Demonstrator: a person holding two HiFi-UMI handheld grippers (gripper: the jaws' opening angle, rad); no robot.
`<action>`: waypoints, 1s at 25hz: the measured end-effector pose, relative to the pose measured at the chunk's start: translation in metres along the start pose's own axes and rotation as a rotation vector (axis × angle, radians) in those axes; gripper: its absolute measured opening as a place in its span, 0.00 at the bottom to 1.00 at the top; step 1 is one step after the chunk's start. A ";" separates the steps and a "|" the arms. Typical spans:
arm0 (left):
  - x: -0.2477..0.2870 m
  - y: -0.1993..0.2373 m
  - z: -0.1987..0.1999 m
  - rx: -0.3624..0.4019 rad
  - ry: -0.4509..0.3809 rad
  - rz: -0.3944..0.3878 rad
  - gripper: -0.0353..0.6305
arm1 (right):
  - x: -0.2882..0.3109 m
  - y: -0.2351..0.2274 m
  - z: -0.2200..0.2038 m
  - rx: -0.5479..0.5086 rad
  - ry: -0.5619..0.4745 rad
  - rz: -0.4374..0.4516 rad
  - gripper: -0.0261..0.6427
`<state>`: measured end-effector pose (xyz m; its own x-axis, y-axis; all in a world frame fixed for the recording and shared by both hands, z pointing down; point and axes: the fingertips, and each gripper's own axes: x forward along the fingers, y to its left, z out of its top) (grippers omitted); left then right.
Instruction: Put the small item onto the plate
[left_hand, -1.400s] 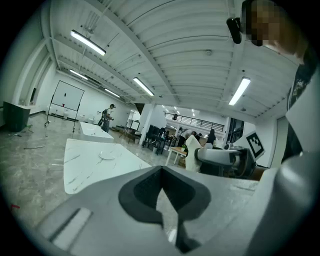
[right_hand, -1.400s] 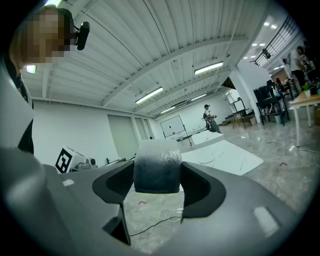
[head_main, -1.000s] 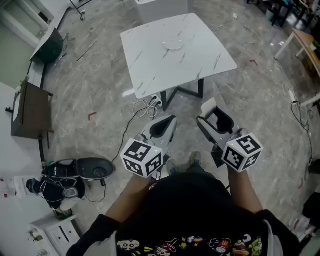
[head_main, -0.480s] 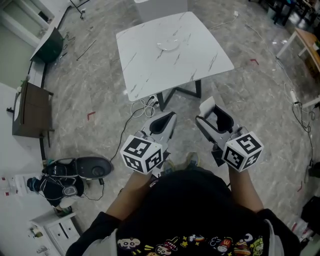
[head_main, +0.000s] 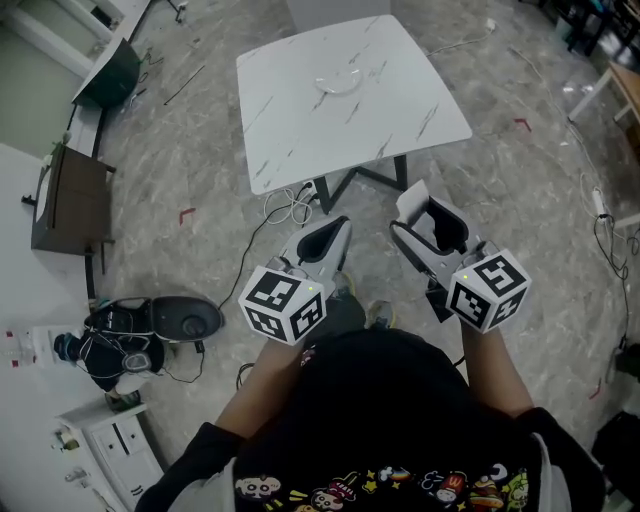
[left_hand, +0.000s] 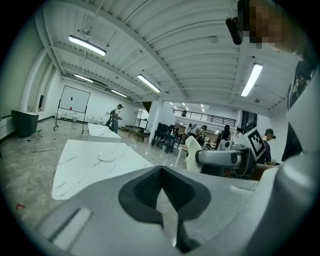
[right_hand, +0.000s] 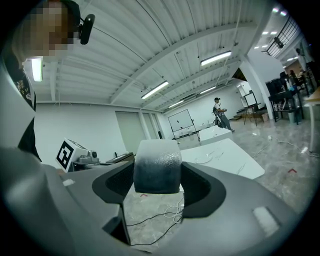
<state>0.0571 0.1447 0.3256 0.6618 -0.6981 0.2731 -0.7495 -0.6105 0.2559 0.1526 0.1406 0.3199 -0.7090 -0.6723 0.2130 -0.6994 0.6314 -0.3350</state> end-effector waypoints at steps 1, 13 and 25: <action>0.002 0.001 0.001 -0.001 -0.003 0.003 0.05 | 0.002 -0.002 0.001 0.001 -0.001 0.003 0.52; 0.039 0.032 0.008 -0.020 -0.005 -0.014 0.05 | 0.031 -0.031 0.004 0.005 0.035 -0.013 0.52; 0.079 0.095 0.026 -0.039 0.028 -0.043 0.05 | 0.100 -0.061 0.019 0.028 0.067 -0.039 0.52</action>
<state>0.0380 0.0223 0.3472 0.6937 -0.6606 0.2871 -0.7200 -0.6240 0.3036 0.1256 0.0276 0.3442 -0.6865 -0.6680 0.2872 -0.7243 0.5936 -0.3508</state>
